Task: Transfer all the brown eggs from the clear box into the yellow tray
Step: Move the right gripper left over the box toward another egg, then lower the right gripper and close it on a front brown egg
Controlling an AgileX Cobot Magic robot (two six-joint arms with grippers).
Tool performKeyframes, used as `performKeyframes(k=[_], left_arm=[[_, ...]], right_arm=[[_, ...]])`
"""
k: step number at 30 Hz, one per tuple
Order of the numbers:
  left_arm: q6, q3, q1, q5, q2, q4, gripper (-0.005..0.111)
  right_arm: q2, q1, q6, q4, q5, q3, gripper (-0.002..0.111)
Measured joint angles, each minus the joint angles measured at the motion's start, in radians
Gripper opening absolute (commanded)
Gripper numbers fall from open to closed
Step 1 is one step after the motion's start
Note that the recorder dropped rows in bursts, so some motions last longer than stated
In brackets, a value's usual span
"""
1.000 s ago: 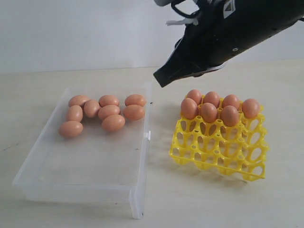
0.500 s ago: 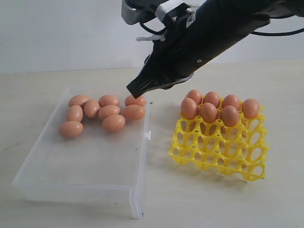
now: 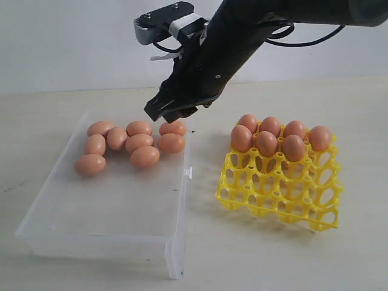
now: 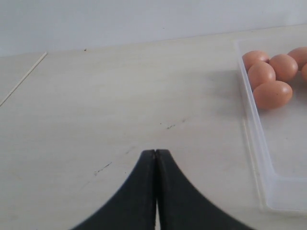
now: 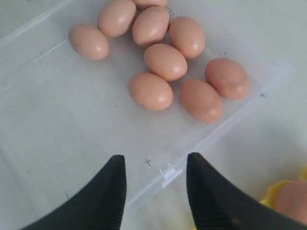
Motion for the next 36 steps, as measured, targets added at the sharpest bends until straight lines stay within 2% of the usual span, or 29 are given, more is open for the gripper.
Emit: performKeyframes(k=[9,18,23,28,36], left_arm=[[0.000,0.000,0.000,0.000,0.000,0.000,0.000],[0.000,0.000,0.000,0.000,0.000,0.000,0.000],[0.000,0.000,0.000,0.000,0.000,0.000,0.000],[0.000,0.000,0.000,0.000,0.000,0.000,0.000],[0.000,0.000,0.000,0.000,0.000,0.000,0.000]], right_arm=[[0.128,0.043,0.015,0.011,0.016,-0.130,0.046],[0.326,0.055,0.038,0.011,0.170,-0.332,0.047],[0.399,0.055,0.068,0.011,0.212,-0.397,0.052],[0.427,0.055,0.075,0.021,0.217,-0.427,0.059],[0.432,0.055,0.077,0.021,0.109,-0.431,0.059]])
